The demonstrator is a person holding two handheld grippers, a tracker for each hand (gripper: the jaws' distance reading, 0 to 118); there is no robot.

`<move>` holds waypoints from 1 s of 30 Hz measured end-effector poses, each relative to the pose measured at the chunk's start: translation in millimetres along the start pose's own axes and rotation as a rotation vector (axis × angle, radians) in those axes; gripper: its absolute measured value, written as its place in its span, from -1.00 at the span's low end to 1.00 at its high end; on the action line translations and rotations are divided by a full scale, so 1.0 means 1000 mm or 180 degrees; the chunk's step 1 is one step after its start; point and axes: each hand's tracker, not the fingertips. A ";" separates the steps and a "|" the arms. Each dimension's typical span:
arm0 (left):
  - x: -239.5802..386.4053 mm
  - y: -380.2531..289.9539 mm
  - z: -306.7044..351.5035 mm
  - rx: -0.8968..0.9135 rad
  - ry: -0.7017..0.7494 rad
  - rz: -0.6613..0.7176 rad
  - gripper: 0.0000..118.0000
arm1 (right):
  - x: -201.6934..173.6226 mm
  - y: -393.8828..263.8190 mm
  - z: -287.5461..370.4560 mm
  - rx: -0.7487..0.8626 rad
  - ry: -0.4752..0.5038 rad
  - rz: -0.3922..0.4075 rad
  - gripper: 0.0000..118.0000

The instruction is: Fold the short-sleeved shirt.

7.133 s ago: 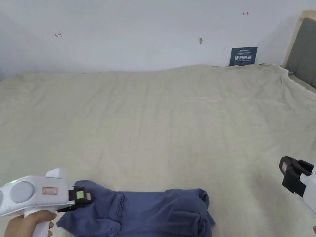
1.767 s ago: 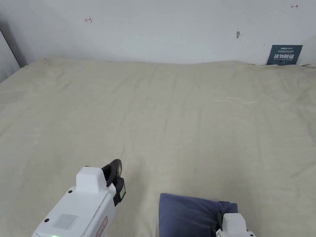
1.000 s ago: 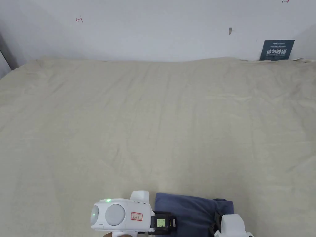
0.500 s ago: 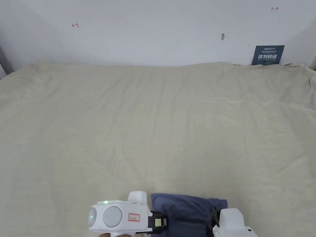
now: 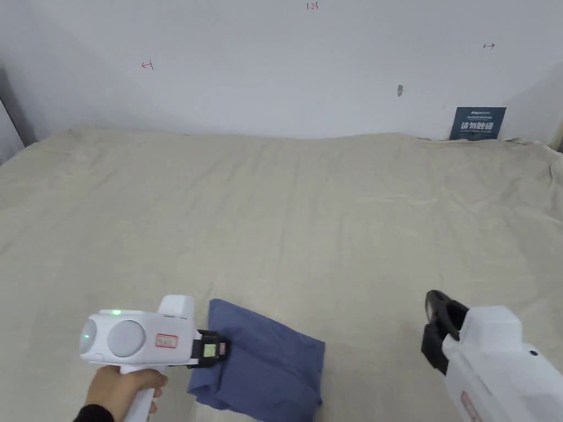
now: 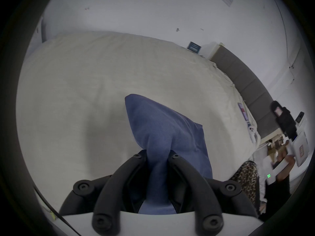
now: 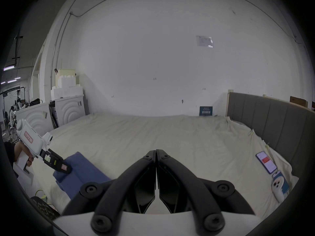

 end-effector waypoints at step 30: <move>-0.247 0.006 0.043 -0.0330 0.1717 0.0835 -0.68 | 0.000 0.009 0.002 -0.0284 -0.0206 0.0037 -1.00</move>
